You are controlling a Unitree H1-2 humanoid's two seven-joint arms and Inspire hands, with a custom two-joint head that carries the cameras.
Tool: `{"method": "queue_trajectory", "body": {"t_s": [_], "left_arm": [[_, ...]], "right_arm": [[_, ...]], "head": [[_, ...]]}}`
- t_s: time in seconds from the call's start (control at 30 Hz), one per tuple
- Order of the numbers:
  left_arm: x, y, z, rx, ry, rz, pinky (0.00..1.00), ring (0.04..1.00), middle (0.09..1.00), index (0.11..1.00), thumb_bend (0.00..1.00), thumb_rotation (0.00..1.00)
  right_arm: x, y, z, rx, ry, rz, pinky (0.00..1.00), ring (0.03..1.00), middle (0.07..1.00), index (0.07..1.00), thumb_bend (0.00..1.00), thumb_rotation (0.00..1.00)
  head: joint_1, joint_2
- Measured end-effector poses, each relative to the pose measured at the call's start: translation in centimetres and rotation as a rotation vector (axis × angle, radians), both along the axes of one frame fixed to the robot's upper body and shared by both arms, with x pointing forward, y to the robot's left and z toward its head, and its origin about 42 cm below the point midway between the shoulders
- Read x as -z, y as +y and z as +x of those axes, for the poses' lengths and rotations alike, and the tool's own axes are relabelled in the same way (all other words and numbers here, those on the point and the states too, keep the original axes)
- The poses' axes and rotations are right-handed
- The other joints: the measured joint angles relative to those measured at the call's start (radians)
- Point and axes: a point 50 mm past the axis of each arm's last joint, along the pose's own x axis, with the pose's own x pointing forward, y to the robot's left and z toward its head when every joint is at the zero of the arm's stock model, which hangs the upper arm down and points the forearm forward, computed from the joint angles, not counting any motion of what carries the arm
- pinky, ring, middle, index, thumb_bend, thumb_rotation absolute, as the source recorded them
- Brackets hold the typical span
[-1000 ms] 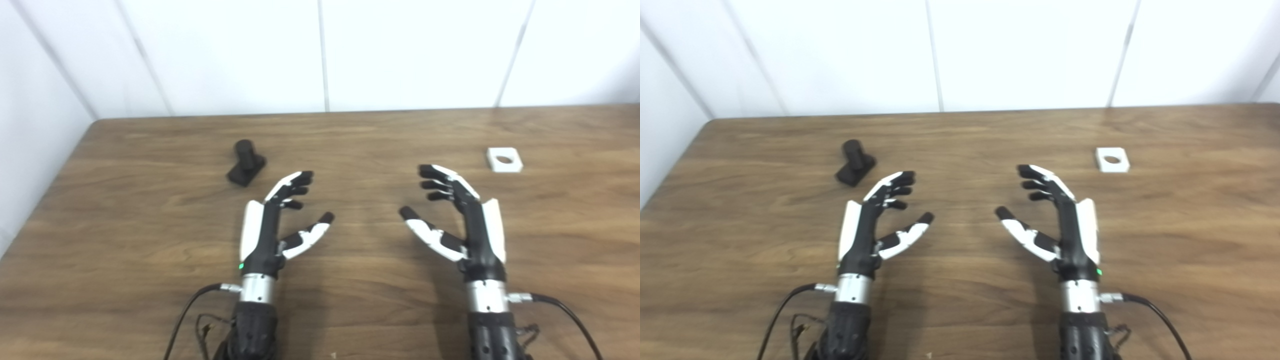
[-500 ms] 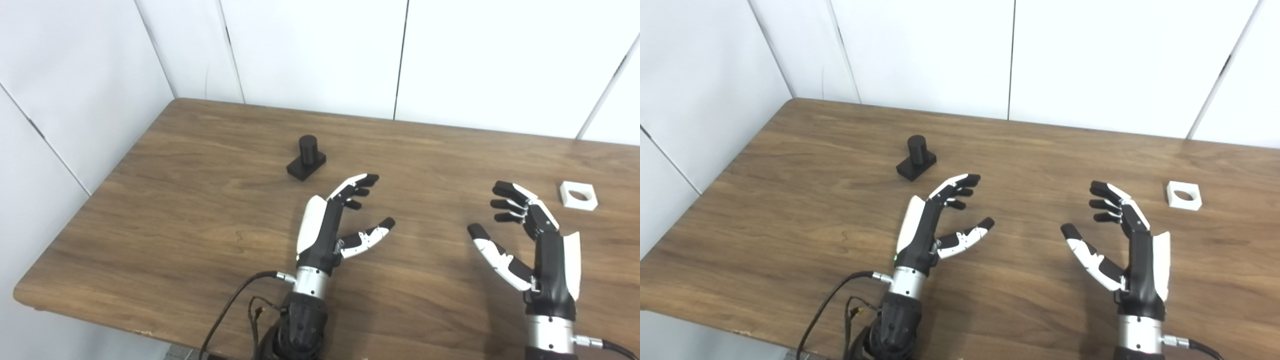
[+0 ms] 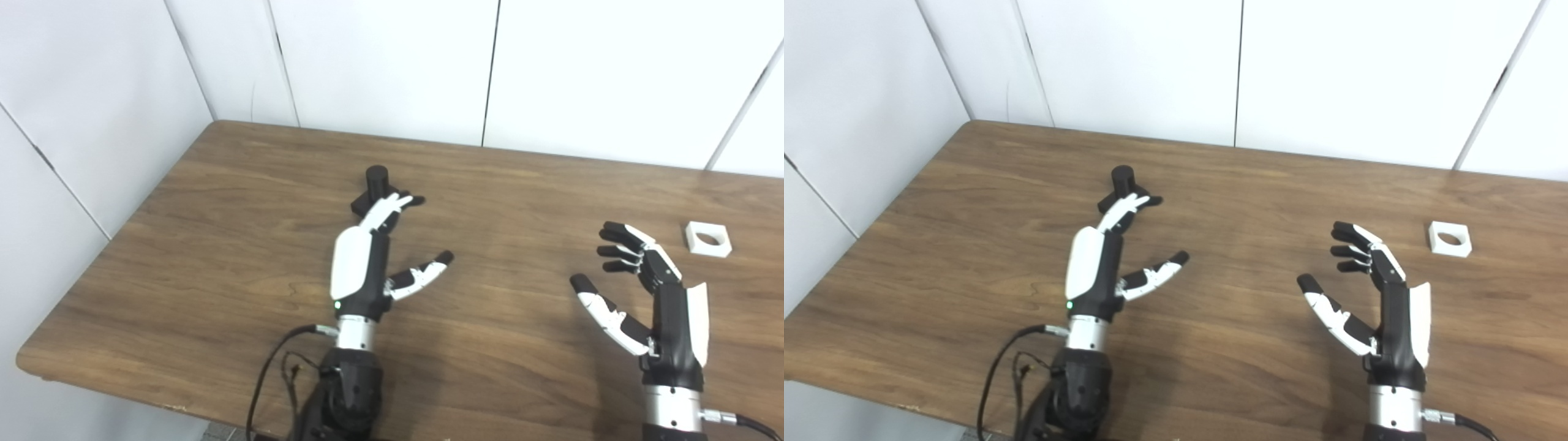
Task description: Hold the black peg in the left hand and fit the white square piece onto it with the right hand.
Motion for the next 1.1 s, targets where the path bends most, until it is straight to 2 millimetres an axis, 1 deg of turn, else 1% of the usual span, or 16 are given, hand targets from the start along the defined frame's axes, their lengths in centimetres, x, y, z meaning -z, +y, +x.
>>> {"method": "queue_trajectory", "body": {"t_s": [0.13, 0.27, 0.4, 0.5, 0.57, 0.63, 0.87, 1.1], "left_arm": [[-0.3, 1.4, 0.6, -0.015, 0.023, 0.039, 0.80, 0.912, 0.912, 0.790, 0.71, 0.33], [-0.7, 1.9, 1.4, -0.026, 0.027, 0.060, 0.77, 0.904, 0.906, 0.789, 0.72, 0.33], [-0.7, 2.9, 2.5, -0.041, 0.037, 0.096, 0.80, 0.935, 0.920, 0.798, 0.72, 0.34], [-0.8, 3.6, 2.8, -0.065, 0.044, 0.114, 0.83, 0.947, 0.926, 0.804, 0.74, 0.35], [-0.6, 4.0, 3.2, -0.084, 0.055, 0.142, 0.94, 0.981, 0.938, 0.816, 0.73, 0.37], [-0.3, 4.3, 3.6, -0.097, 0.077, 0.162, 0.99, 0.996, 0.943, 0.818, 0.74, 0.38], [0.3, 5.4, 4.4, -0.171, 0.099, 0.216, 1.00, 1.000, 0.977, 0.824, 0.74, 0.39], [1.1, 5.7, 5.3, -0.237, 0.109, 0.224, 1.00, 1.000, 0.996, 0.819, 0.73, 0.38]], "right_arm": [[0.0, -0.1, 0.0, 0.002, 0.001, 0.000, 0.57, 0.675, 0.741, 0.750, 0.63, 0.36], [0.0, -0.1, 0.0, 0.003, 0.003, 0.000, 0.58, 0.676, 0.743, 0.747, 0.63, 0.36], [0.0, -0.1, 0.0, 0.003, 0.003, 0.000, 0.57, 0.671, 0.741, 0.748, 0.63, 0.35], [0.0, -0.1, 0.0, 0.005, 0.003, 0.000, 0.57, 0.670, 0.737, 0.747, 0.63, 0.35], [0.0, -0.2, 0.0, 0.006, 0.004, 0.001, 0.57, 0.673, 0.740, 0.750, 0.63, 0.35], [0.0, -0.3, 0.0, 0.007, 0.005, 0.004, 0.57, 0.675, 0.742, 0.753, 0.63, 0.35], [0.0, -0.5, 0.0, 0.007, 0.015, 0.009, 0.57, 0.670, 0.740, 0.749, 0.63, 0.35], [0.0, -0.6, 0.0, 0.005, 0.017, 0.006, 0.57, 0.666, 0.736, 0.746, 0.63, 0.37]], "head": [[0.000, 0.000], [-0.002, 0.000], [-0.002, 0.002], [-0.002, 0.000], [-0.002, 0.000], [-0.002, 0.003], [0.002, 0.009], [-0.003, 0.012]]}}
